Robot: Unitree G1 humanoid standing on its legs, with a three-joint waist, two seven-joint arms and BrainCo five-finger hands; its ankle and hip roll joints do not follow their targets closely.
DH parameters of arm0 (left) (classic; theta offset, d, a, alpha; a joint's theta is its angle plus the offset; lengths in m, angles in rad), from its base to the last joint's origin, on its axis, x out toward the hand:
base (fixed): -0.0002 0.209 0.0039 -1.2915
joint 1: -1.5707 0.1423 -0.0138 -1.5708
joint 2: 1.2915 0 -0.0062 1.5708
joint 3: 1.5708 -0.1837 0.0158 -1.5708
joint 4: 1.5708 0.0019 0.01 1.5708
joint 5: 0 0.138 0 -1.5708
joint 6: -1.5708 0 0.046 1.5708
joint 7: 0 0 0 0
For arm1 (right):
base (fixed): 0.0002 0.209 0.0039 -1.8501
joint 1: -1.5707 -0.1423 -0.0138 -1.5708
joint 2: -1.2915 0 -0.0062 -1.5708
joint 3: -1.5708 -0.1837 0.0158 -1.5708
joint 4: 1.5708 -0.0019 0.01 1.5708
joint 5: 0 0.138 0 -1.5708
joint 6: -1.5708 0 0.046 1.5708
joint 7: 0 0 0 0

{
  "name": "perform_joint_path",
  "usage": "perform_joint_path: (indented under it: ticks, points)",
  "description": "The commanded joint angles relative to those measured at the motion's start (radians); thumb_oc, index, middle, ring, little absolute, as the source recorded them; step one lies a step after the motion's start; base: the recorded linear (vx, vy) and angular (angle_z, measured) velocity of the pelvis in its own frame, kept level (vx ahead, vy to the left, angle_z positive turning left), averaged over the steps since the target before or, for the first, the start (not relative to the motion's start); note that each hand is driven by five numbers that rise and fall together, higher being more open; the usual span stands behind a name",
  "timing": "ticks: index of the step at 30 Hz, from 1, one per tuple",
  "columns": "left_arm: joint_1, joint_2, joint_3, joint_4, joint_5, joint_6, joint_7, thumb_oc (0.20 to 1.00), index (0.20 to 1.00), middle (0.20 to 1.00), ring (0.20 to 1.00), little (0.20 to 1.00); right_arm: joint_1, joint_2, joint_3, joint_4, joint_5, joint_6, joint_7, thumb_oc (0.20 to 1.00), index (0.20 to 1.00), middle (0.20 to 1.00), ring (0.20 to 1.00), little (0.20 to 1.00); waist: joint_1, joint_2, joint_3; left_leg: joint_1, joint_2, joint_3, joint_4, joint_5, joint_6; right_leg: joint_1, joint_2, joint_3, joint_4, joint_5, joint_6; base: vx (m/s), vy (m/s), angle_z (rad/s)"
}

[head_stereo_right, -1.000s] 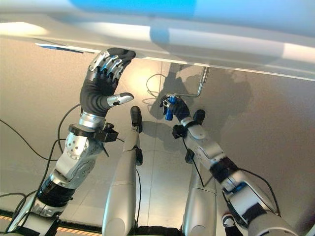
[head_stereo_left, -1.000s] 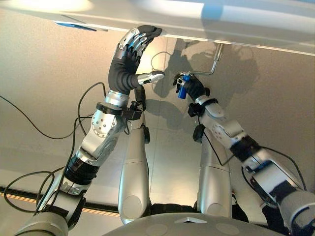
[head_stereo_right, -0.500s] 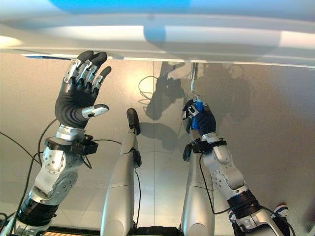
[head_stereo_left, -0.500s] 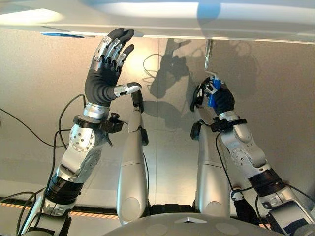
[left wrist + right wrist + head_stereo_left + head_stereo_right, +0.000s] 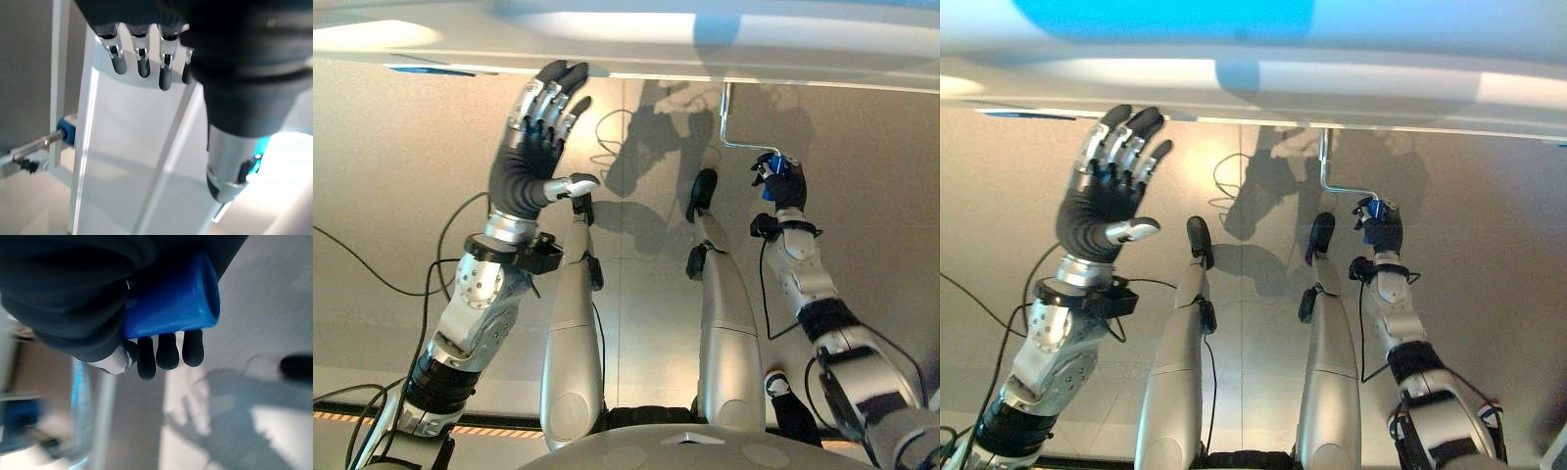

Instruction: Raise the hospital bed

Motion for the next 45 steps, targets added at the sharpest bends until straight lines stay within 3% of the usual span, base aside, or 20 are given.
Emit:
perform_joint_path:
  ticks: [1,3,6,10,12,13,24,27,31,34,36,38,41,45]
  points:
    - [-0.052,0.005,-0.016,-0.108,-0.003,-0.060,-0.022,1.000,1.000,1.000,1.000,1.000,-0.089,-0.235,-0.124,0.139,0.152,0.076,-0.111,0.200,0.200,0.200,0.200,0.200,0.015,0.047,-0.026,0.037,0.027,-0.020,0.016,-0.041,-0.014,0.047,0.014,-0.019,-0.021,-0.013,0.089,0.00,0.000,0.00]
    - [-0.087,0.000,-0.055,-0.102,-0.005,-0.053,-0.016,1.000,1.000,1.000,1.000,1.000,-0.199,-0.253,-0.027,0.351,0.136,0.152,-0.026,0.200,0.200,0.200,0.200,0.200,0.040,0.069,-0.026,0.010,0.020,-0.032,0.031,-0.043,-0.012,0.027,0.008,-0.032,0.000,-0.018,0.088,0.00,0.000,0.00]
    - [-0.109,-0.008,-0.064,-0.096,-0.007,-0.051,-0.015,1.000,1.000,1.000,1.000,1.000,-0.239,-0.252,0.007,0.418,0.108,0.184,0.005,0.200,0.200,0.200,0.200,0.200,0.050,0.081,-0.026,-0.007,0.016,-0.041,0.041,-0.046,-0.010,0.015,0.005,-0.036,0.010,-0.021,0.088,0.01,0.004,0.09]
    - [-0.167,-0.040,-0.072,-0.087,0.003,-0.043,-0.009,1.000,1.000,1.000,1.000,1.000,-0.359,-0.195,0.135,0.523,-0.016,0.275,0.086,0.200,0.200,0.200,0.200,0.200,0.098,0.114,-0.026,-0.078,0.003,-0.072,0.089,-0.056,0.002,-0.022,-0.012,-0.056,0.052,-0.036,0.085,0.01,-0.013,0.12]
    - [-0.171,-0.047,-0.069,-0.084,0.007,-0.042,-0.006,1.000,1.000,1.000,1.000,1.000,-0.370,-0.184,0.151,0.520,-0.038,0.281,0.086,0.200,0.200,0.200,0.200,0.200,0.103,0.117,-0.026,-0.087,0.001,-0.077,0.093,-0.058,0.004,-0.029,-0.013,-0.058,0.058,-0.038,0.084,0.02,0.018,0.14]
    - [-0.190,-0.066,-0.060,-0.075,0.023,-0.037,0.011,1.000,1.000,1.000,1.000,1.000,-0.412,-0.119,0.212,0.512,-0.129,0.308,0.101,0.200,0.200,0.200,0.200,0.200,0.122,0.124,-0.026,-0.121,-0.007,-0.089,0.116,-0.067,0.013,-0.051,-0.020,-0.064,0.079,-0.044,0.083,0.02,0.019,0.15]
    - [-0.182,-0.115,-0.012,-0.060,0.046,-0.033,0.060,1.000,1.000,1.000,1.000,1.000,-0.468,0.177,0.466,0.333,-0.425,0.338,0.173,0.200,0.200,0.200,0.200,0.200,0.145,0.118,-0.026,-0.167,-0.028,-0.104,0.132,-0.073,0.023,-0.062,-0.033,-0.079,0.072,-0.039,0.084,0.01,0.023,0.05]
    - [-0.173,-0.123,0.000,-0.060,0.037,-0.044,0.069,1.000,1.000,1.000,1.000,1.000,-0.452,0.265,0.551,0.166,-0.487,0.310,0.208,0.200,0.200,0.200,0.200,0.200,0.151,0.120,-0.026,-0.162,-0.033,-0.103,0.128,-0.072,0.020,-0.052,-0.036,-0.081,0.058,-0.035,0.085,0.01,0.023,0.00]
    - [-0.158,-0.117,0.003,-0.067,0.025,-0.061,0.069,1.000,1.000,1.000,1.000,1.000,-0.426,0.318,0.551,-0.006,-0.380,0.247,0.219,0.200,0.200,0.200,0.200,0.200,0.152,0.123,-0.026,-0.144,-0.037,-0.099,0.121,-0.072,0.018,-0.033,-0.037,-0.075,0.041,-0.030,0.084,0.00,0.013,-0.03]
    - [-0.158,-0.111,-0.001,-0.070,0.017,-0.071,0.064,1.000,1.000,1.000,1.000,1.000,-0.407,0.308,0.549,-0.125,-0.284,0.210,0.228,0.200,0.200,0.200,0.200,0.200,0.149,0.120,-0.026,-0.134,-0.036,-0.092,0.115,-0.070,0.015,-0.021,-0.036,-0.073,0.026,-0.025,0.085,0.00,0.021,-0.05]
    - [-0.147,-0.096,-0.010,-0.078,0.005,-0.088,0.054,1.000,1.000,1.000,1.000,1.000,-0.385,0.265,0.528,-0.322,-0.115,0.136,0.228,0.200,0.200,0.200,0.200,0.200,0.135,0.111,-0.026,-0.120,-0.035,-0.082,0.101,-0.064,0.012,-0.009,-0.036,-0.066,0.004,-0.015,0.086,0.00,0.025,-0.07]
    - [-0.144,-0.090,-0.010,-0.076,0.008,-0.092,0.056,1.000,1.000,1.000,1.000,1.000,-0.374,0.238,0.517,-0.397,-0.080,0.114,0.228,0.200,0.200,0.200,0.200,0.200,0.131,0.108,-0.026,-0.112,-0.035,-0.079,0.096,-0.063,0.010,-0.006,-0.036,-0.063,0.000,-0.013,0.087,0.00,0.006,-0.07]
    - [-0.136,-0.053,-0.010,-0.066,0.024,-0.103,0.051,1.000,1.000,1.000,1.000,1.000,-0.267,0.080,0.402,-0.693,0.094,0.000,0.226,0.200,0.200,0.200,0.200,0.200,0.093,0.090,-0.026,-0.095,-0.033,-0.067,0.093,-0.063,0.009,0.003,-0.034,-0.050,-0.008,-0.007,0.089,0.00,0.003,-0.01]
    - [-0.109,-0.024,0.015,-0.075,0.023,-0.111,0.039,1.000,1.000,1.000,1.000,1.000,-0.158,0.006,0.271,-0.871,0.154,-0.066,0.216,0.200,0.200,0.200,0.200,0.200,0.069,0.080,-0.026,-0.075,-0.032,-0.056,0.090,-0.065,0.007,0.015,-0.030,-0.037,-0.017,-0.005,0.090,0.00,0.000,0.00]
